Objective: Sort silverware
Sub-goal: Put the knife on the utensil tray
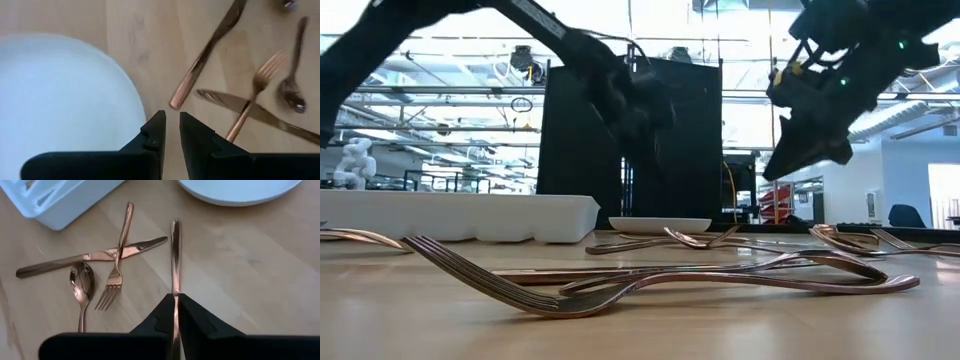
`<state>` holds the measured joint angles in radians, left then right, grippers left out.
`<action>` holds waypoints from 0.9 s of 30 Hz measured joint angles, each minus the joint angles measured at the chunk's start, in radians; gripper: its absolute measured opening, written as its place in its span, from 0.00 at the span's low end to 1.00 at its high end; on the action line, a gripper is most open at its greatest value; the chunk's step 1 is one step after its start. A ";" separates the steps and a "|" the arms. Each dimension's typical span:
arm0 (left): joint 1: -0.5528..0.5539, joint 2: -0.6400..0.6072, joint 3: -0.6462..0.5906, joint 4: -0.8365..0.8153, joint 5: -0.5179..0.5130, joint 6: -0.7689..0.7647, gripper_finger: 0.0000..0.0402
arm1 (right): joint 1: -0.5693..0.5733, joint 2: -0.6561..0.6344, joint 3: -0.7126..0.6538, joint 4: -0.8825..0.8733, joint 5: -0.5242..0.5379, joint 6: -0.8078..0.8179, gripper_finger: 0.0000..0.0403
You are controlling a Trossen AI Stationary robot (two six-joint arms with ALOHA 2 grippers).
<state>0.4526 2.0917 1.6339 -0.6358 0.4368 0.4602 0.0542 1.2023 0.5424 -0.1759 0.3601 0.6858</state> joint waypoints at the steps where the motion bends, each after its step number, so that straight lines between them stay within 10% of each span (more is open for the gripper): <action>1: -0.001 0.021 0.014 -0.002 -0.001 -0.010 0.12 | -0.003 0.006 -0.012 0.029 0.000 0.007 0.03; 27: -0.114 0.100 0.027 0.000 -0.333 0.134 0.00 | -0.106 0.287 -0.031 0.350 0.052 -0.049 0.04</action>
<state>0.3389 2.1914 1.6611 -0.6359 0.1035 0.5943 -0.0517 1.4890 0.5110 0.1736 0.4123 0.6366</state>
